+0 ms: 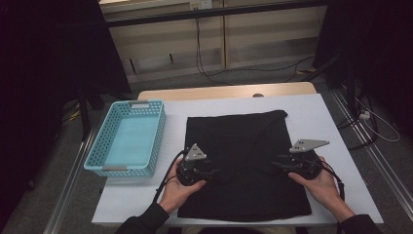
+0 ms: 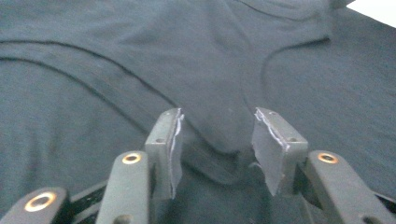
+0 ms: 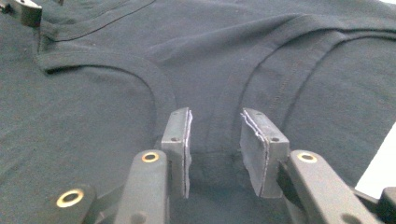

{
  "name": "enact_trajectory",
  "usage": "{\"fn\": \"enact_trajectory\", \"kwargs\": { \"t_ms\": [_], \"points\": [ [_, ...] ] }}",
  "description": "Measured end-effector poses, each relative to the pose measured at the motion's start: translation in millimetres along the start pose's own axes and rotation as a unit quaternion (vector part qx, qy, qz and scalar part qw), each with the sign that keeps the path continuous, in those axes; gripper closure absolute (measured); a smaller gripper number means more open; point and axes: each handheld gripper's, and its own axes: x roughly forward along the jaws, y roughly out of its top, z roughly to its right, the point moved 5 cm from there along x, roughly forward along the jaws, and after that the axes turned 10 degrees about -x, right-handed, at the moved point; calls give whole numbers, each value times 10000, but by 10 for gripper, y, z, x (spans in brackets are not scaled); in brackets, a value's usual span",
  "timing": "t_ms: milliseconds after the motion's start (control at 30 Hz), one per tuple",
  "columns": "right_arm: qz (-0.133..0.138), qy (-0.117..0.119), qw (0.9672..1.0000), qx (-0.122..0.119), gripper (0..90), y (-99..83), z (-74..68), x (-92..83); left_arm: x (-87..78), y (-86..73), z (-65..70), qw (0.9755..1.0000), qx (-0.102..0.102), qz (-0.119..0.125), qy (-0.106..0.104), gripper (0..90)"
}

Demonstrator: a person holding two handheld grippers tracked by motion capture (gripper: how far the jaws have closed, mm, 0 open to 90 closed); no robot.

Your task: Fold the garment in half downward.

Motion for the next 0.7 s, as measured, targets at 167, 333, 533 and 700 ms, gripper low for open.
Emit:
{"fn": "enact_trajectory", "kwargs": {
  "t_ms": [167, 333, 533, 700],
  "points": [
    [-162, 51, 9998, 65, 610, -54, 5, 39, 39, -40, 58, 9996, 39, -140, -247, 590],
    [-218, 84, 9997, -9, 587, -73, -15, 52, 85, -116, 124, 9989, 137, -414, -178, 635],
    [-408, 163, 9990, 23, 568, -151, -36, 85, 90, -187, 91, 9978, 241, -557, -249, 746],
    [-431, 328, 9985, 76, 694, -164, -69, 107, 90, -203, 112, 9976, 296, -603, -186, 827]
  ]
}}
